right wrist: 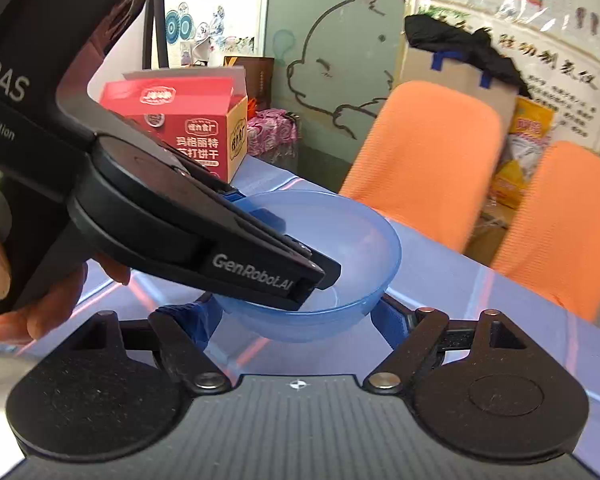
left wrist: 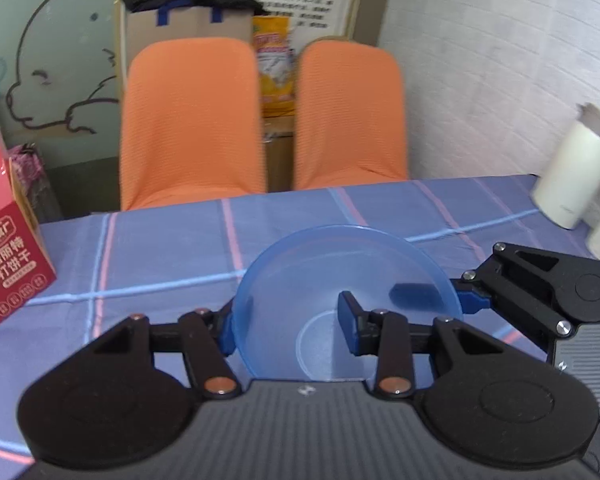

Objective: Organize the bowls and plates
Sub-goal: 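Grasp the blue plastic bowl rim with the right tool while the left tool grips it, then lower the blue bowl into the white bowl and open both tools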

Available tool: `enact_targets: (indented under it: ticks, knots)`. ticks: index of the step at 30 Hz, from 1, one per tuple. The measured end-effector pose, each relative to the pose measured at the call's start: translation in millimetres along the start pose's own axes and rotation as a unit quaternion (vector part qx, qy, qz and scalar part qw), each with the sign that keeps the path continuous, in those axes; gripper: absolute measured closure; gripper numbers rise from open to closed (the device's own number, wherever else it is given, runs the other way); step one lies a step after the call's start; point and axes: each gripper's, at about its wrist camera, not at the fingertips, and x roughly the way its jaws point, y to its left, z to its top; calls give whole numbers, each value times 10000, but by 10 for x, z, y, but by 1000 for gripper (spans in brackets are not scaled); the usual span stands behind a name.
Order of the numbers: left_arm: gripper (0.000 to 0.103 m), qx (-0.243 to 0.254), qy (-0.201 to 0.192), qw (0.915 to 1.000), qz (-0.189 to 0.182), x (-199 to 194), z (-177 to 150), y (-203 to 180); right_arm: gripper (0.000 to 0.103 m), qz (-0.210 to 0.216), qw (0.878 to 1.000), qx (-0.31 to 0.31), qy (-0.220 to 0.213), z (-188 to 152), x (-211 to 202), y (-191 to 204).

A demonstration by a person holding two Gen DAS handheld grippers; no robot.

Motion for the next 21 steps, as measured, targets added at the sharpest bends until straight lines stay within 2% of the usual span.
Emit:
enact_targets:
  ticks: [6,12,16,21]
  knots:
    - [65,372,-26,9982,-469,-404,-353,-890,35,-311,9992,136,191,-402,-840,26]
    - [65,825,150,9925,-889,-518,-859,-1685,35,-589,9964,431,434,-911,-1329,26]
    - [65,1023,244,9908,-854,-518,-1132,-1920,35,-534,9952,717,404,-1148,-1371,26]
    - [64,1082,316,9913,-672,-395,-1260,-1903,35,-568,9956,657,339,-1327,-1307,79]
